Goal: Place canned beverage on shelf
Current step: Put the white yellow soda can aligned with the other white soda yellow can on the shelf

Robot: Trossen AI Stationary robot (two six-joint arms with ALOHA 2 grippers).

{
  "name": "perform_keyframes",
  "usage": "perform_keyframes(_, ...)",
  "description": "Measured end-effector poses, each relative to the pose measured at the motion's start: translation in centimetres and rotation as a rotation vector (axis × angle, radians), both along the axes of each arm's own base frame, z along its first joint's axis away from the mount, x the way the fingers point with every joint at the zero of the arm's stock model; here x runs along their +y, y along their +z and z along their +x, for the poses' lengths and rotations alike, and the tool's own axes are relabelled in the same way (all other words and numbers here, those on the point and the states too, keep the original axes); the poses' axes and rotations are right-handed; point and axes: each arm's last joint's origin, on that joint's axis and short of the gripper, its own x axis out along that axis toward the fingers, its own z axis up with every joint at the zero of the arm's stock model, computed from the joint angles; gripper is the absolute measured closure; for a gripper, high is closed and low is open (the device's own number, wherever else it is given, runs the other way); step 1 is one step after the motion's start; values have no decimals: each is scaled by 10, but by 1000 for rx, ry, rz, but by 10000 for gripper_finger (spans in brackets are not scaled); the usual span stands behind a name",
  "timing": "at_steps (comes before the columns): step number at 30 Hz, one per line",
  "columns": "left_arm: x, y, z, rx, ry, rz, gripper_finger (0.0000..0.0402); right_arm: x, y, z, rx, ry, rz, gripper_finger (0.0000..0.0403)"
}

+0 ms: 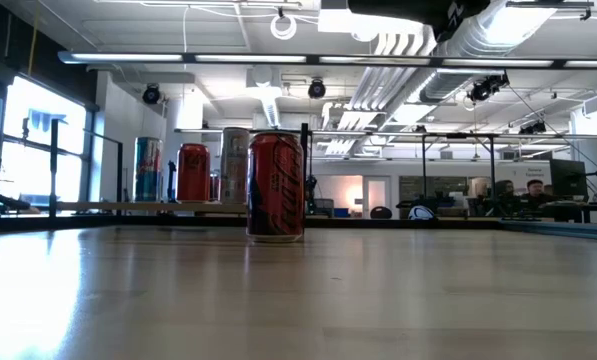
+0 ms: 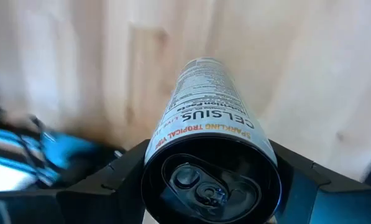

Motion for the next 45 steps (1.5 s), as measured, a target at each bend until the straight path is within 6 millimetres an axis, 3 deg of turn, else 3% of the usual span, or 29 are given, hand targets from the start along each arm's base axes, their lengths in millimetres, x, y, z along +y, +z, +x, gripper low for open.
perform_keyframes(9, 83, 26, 42, -11, -42, 60, 165, 2, -5, -2, 43, 4, -5, 403)
perform_keyframes(19, 172, 37, 50, -13, 54, 77, 165, -9, -9, 2, 84, -15, -19, 403)
perform_keyframes(29, 243, 35, 55, -64, 44, 91, 165, -26, -12, 10, 120, -28, -28, 403)
perform_keyframes(35, 277, 56, 61, -156, 68, 77, 165, -44, -15, 18, 163, -20, -36, 403)
perform_keyframes(40, 299, 69, 82, -184, 48, 80, 165, -55, -16, 22, 180, -10, -44, 403)
perform_keyframes(45, 322, 62, 109, -117, 34, 59, 165, -63, -17, 24, 202, -28, -57, 403)
